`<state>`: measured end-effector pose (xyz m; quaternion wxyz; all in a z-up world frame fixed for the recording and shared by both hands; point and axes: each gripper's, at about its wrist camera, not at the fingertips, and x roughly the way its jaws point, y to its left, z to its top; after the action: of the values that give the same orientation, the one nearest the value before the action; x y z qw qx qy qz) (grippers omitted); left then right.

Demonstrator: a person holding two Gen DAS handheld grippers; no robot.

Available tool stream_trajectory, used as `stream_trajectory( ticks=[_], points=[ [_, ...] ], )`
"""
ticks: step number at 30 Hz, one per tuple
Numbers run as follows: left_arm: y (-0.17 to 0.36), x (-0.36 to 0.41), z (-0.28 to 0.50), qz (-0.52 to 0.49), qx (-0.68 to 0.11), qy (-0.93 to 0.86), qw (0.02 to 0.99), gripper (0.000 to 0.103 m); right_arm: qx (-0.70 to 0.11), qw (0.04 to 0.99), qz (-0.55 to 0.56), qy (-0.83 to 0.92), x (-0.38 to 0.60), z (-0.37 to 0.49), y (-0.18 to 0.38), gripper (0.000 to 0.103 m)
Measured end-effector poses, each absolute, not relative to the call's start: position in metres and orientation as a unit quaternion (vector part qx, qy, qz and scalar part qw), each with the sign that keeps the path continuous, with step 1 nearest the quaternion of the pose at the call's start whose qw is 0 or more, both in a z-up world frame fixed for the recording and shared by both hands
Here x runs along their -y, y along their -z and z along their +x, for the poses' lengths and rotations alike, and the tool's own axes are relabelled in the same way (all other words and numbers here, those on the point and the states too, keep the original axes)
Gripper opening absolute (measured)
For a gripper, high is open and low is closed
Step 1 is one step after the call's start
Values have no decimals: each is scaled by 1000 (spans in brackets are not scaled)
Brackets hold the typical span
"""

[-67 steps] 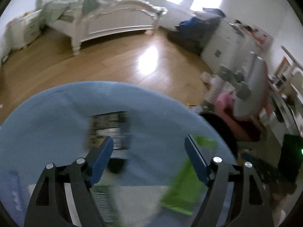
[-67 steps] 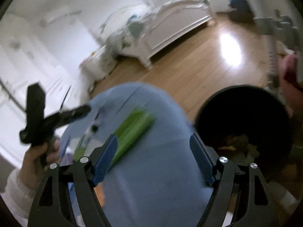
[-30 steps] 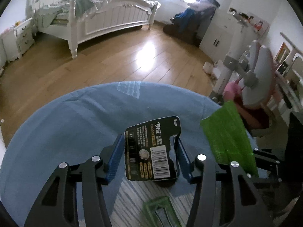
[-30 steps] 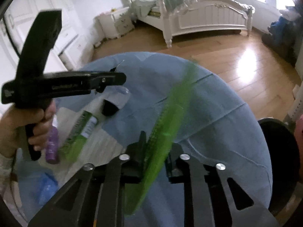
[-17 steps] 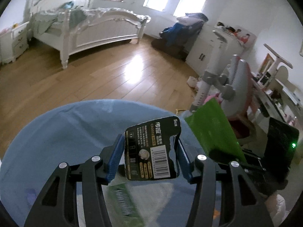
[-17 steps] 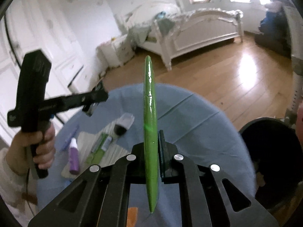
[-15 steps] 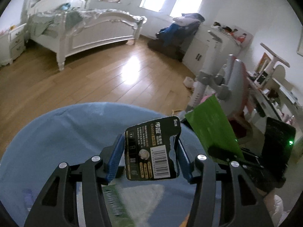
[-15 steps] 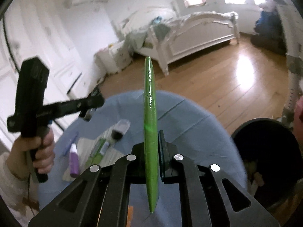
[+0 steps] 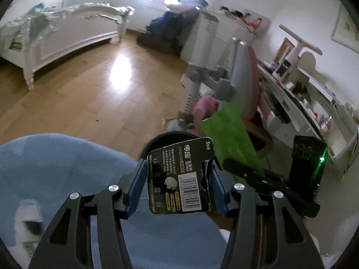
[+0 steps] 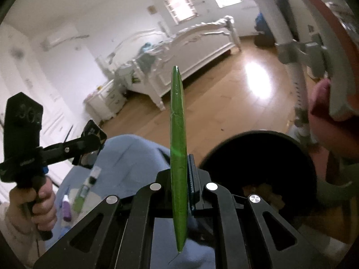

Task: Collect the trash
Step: 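Carry the battery card and green packet over the black bin and open both tools, then grasp the purple tube with the left tool while the right tool grasps the Doublemint gum box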

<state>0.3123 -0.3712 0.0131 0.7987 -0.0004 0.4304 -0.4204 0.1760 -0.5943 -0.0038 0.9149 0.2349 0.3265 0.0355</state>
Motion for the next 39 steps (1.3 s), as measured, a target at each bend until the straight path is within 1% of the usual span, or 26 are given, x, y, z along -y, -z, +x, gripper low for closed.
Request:
stream_trajectory(
  ticks=[7,12,17,18,19,20,21,22,24,28,32,33,34,35,39],
  points=[
    [9,416,311,19,-453,435,778,53,-336,905,260,-22,624,173,36,9],
    [22,432,314,25,-466,435,770,53,-344,898,273,-17,634,181,54,9],
    [28,444,320,22,-464,435,771,59,-349,892,289,0,649,187,67,10],
    [28,447,321,20,-464,437,770,59,-350,890,292,4,653,189,69,16],
    [29,449,321,18,-466,440,767,62,-350,890,293,12,658,190,70,29],
    [29,450,320,17,-466,441,767,69,-350,889,294,21,659,189,72,45],
    [29,450,320,15,-464,442,767,72,-347,890,296,30,662,188,72,53],
    [27,449,317,17,-459,444,769,74,-340,891,299,36,664,185,72,66],
    [24,451,313,24,-455,455,765,75,-333,892,301,47,666,181,70,76],
    [18,447,305,37,-447,464,764,75,-337,890,302,49,662,177,68,76],
    [3,423,294,34,-434,464,771,75,-338,894,292,41,645,173,57,76],
    [0,417,291,32,-433,462,773,76,-337,896,288,37,639,172,53,76],
    [-2,411,289,30,-431,460,776,81,-337,897,283,33,631,170,49,76],
    [-6,400,286,28,-426,454,782,84,-338,898,279,29,627,170,46,76],
    [-17,359,275,28,-412,428,804,84,-340,905,257,6,591,169,27,78]
  ],
)
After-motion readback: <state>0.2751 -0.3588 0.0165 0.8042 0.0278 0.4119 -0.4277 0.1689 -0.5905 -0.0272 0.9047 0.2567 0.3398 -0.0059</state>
